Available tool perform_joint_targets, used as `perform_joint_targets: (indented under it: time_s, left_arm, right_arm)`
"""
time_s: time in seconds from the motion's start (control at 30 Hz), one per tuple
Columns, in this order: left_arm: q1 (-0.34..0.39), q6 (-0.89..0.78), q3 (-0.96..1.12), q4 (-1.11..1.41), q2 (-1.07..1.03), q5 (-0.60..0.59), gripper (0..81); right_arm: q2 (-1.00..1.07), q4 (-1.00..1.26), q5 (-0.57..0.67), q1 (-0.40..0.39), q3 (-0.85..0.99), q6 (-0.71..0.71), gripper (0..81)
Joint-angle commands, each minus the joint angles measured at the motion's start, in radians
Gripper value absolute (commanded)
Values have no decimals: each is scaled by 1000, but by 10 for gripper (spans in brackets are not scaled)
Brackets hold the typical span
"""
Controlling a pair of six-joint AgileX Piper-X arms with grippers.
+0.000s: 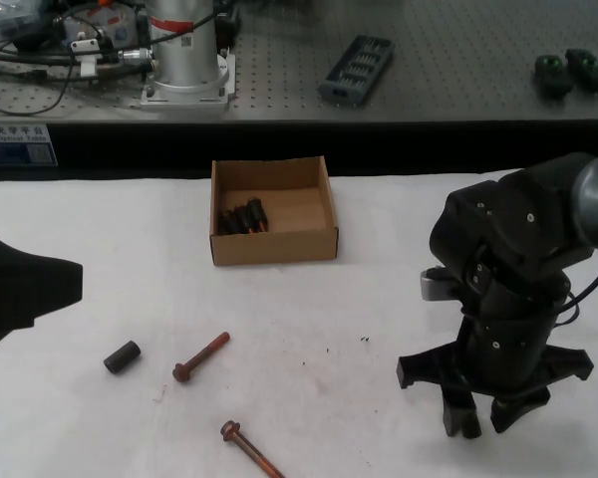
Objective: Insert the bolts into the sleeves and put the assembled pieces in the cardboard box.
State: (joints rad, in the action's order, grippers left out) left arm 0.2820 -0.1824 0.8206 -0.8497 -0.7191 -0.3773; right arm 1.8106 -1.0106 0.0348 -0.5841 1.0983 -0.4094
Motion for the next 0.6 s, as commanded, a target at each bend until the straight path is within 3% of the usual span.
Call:
perform_joint_targets:
  time_s: [0.0,0.37,0.57]
  left_arm:
    - [5,9,5,14,7,14,297]
    - [5,9,5,14,7,14,297]
    - [5,9,5,14,7,14,297]
  right_arm:
    - [-17,38,24,-1,1,-9,366]
    - [-17,78,15,-1,1,-24,357]
    - [-17,54,-2,-1,1,-24,207]
